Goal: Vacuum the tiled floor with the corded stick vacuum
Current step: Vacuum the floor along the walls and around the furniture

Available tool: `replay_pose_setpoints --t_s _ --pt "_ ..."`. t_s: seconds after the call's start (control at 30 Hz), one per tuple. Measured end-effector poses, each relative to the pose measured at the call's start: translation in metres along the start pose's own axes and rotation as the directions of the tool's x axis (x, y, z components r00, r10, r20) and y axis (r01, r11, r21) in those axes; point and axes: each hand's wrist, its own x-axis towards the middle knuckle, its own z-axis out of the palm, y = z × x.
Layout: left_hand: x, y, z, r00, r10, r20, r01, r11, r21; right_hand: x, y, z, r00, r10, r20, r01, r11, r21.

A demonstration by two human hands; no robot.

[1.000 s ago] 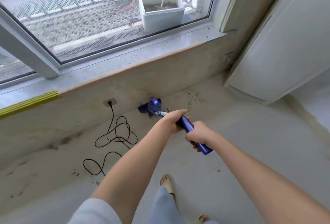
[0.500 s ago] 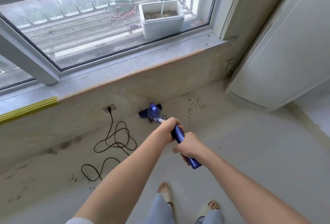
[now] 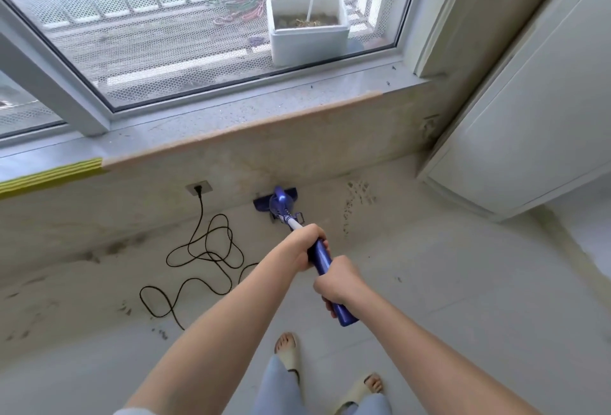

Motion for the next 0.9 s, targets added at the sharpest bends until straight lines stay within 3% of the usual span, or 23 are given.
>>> replay_pose_setpoints --t_s 0.17,0.37,0.67,0.9 --pt "-0.005 0.007 -0.020 1.000 -0.015 -0.010 0.015 0.999 0.029 0.003 -0.009 0.016 0.999 -0.030 0.015 0.029 0.998 0.063" --pt "-0.012 0.004 -0.030 0.993 0.099 -0.071 -0.094 0.993 0.067 -0.007 -0.019 0.020 0.992 -0.059 0.115 0.046 0.993 0.109" --pt "-0.030 -0.009 -0.083 0.990 0.061 -0.127 -0.061 0.998 0.001 -0.024 -0.033 0.066 0.973 -0.072 0.218 0.041 0.988 0.147" --pt "-0.041 0.019 -0.129 0.988 0.078 -0.131 -0.058 0.987 0.150 -0.011 -0.071 0.117 0.978 -0.078 0.195 0.015 0.953 0.304"
